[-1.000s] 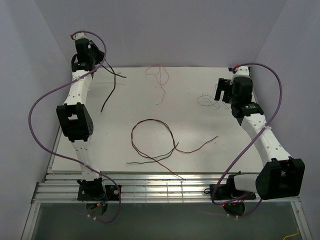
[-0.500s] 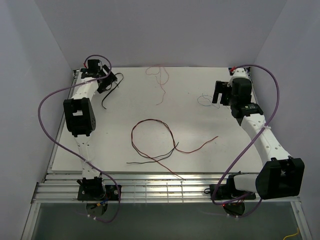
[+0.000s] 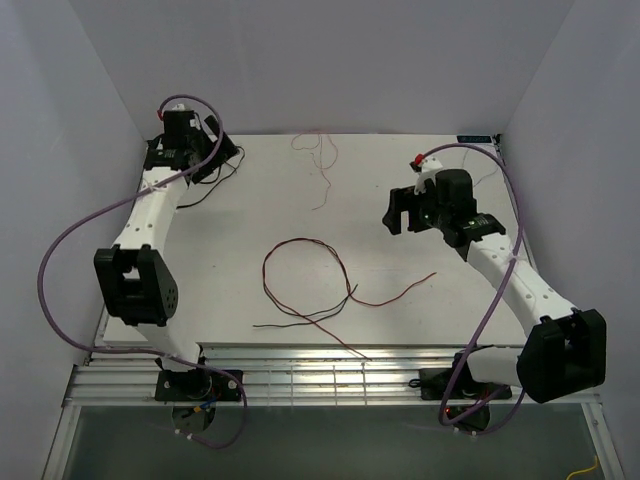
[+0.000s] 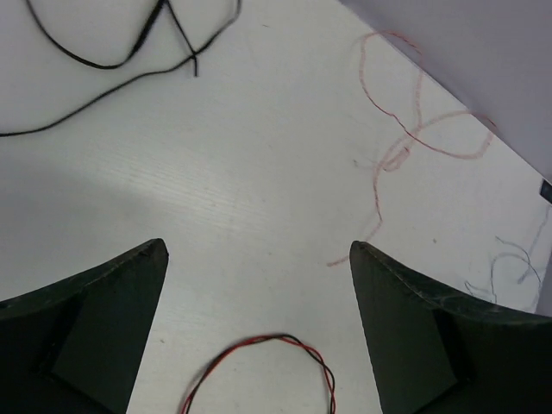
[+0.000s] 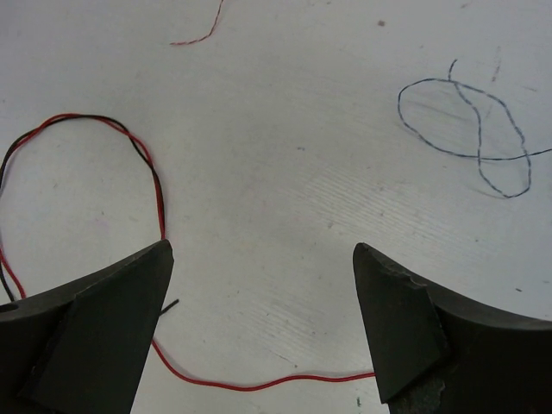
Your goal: Untangle the cables
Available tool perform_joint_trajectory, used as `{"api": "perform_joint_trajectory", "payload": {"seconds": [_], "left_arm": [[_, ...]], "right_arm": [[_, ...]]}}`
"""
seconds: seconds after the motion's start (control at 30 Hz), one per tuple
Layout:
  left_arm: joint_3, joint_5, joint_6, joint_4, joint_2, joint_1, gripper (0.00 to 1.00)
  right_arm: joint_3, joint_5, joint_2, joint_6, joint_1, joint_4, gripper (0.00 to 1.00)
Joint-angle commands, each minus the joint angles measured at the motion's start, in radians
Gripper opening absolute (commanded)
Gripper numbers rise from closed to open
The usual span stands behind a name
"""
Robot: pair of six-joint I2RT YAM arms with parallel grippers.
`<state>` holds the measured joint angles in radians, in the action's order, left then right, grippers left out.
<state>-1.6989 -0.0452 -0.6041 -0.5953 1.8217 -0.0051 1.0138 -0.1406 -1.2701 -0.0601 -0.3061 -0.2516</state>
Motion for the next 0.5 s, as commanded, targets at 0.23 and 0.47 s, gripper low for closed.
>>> {"api": "perform_joint_trajectory", "payload": {"seconds": [0.23, 0.47], "left_arm": [[0.421, -0.199, 0.014, 0.034, -0.288, -0.288, 0.98], [0.561, -0.217, 0.01, 0.032, -0.396, -0.294, 0.98]], "right_arm": [[-0.122, -0.106, 0.019, 0.146, -0.273, -0.169, 0.9], [-0.188, 0.012, -0.115, 0.137, -0.445, -0.158, 0.9]]}}
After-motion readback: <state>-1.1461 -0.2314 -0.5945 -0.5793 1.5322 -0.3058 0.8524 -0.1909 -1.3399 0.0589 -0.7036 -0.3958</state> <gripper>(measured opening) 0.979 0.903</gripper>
